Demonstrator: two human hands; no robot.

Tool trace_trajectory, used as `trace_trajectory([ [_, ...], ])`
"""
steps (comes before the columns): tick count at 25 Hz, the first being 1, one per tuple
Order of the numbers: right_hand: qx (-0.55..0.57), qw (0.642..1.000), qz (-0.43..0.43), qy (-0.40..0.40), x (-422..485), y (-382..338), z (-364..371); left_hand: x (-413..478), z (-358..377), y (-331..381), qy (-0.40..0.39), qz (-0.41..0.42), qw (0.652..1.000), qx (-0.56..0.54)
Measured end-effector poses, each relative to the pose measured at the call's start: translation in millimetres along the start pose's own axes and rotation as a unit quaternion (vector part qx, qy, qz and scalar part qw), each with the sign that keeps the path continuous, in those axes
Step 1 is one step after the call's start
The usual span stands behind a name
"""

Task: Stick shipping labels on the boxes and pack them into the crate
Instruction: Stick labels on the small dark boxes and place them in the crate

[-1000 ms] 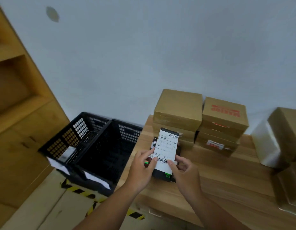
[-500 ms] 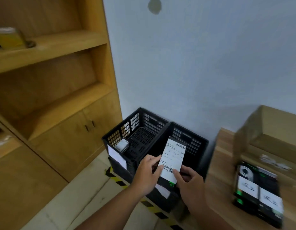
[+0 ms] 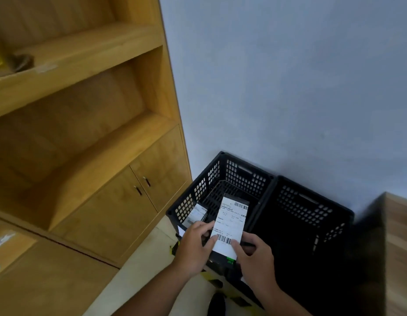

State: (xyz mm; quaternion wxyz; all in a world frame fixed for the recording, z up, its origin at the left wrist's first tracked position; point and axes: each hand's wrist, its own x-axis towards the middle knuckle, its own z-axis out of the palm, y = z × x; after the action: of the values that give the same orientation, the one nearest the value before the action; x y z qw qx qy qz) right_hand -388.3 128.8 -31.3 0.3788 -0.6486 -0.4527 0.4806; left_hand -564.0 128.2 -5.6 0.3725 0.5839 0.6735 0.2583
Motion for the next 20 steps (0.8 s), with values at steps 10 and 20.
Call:
trace_trajectory([
  [10, -0.029, 0.998, 0.049, 0.005, 107.5, -46.3, 118.3, 145.6, -90.5, -46.4, -0.062, -0.028, 0.998, 0.009],
  [20, -0.032, 0.979, 0.176, 0.094, 213.1, 83.4, 257.3, 279.7, -32.7, -200.6, -0.189, -0.145, 0.965, 0.107],
])
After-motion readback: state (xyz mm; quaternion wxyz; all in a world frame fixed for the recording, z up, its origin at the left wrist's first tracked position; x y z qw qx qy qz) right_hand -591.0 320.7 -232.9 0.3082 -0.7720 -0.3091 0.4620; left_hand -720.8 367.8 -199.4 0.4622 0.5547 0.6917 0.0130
